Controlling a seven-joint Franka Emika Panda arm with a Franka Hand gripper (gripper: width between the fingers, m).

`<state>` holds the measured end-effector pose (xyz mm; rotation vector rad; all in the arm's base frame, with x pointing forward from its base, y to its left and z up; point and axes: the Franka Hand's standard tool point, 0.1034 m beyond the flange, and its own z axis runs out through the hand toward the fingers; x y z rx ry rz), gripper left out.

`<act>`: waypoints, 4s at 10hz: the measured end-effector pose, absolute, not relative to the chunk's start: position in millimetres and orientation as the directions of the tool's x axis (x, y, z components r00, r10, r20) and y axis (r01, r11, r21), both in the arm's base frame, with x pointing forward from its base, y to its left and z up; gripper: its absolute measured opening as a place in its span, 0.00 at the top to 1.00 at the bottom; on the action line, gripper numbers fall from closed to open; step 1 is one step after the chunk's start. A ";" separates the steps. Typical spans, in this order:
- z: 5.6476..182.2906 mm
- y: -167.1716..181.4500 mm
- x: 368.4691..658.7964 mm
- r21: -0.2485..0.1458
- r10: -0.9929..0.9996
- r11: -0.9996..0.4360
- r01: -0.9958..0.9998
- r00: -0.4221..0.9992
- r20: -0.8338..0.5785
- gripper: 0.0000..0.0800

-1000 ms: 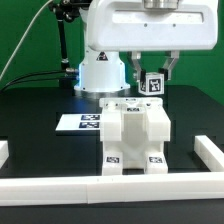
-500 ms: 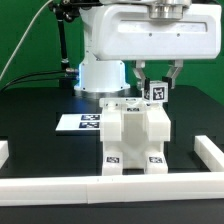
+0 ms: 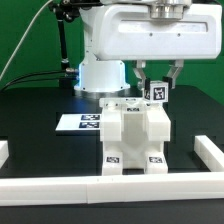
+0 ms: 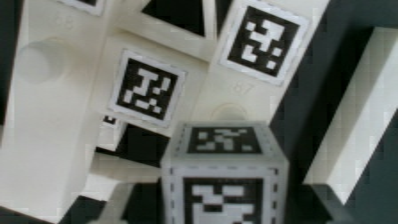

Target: Assemble chair

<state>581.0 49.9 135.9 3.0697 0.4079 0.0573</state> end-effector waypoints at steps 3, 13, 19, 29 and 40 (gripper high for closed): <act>137.4 49.1 575.6 0.044 0.259 -0.965 0.258 0.965 0.031 0.65; 127.4 46.9 576.3 0.055 0.259 -0.965 0.257 0.965 0.035 0.65; 127.4 46.7 576.3 0.055 0.258 -0.965 0.256 0.965 0.034 0.20; 147.9 40.0 584.3 -0.070 0.146 -0.987 0.143 0.988 -0.045 0.19; 123.9 50.8 581.0 -0.046 0.114 -0.993 0.113 0.993 -0.011 0.47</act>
Offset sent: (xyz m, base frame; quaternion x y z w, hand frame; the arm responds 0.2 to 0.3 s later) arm -0.0132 -0.0034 -0.0014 -0.0066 0.0037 -0.0068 0.9999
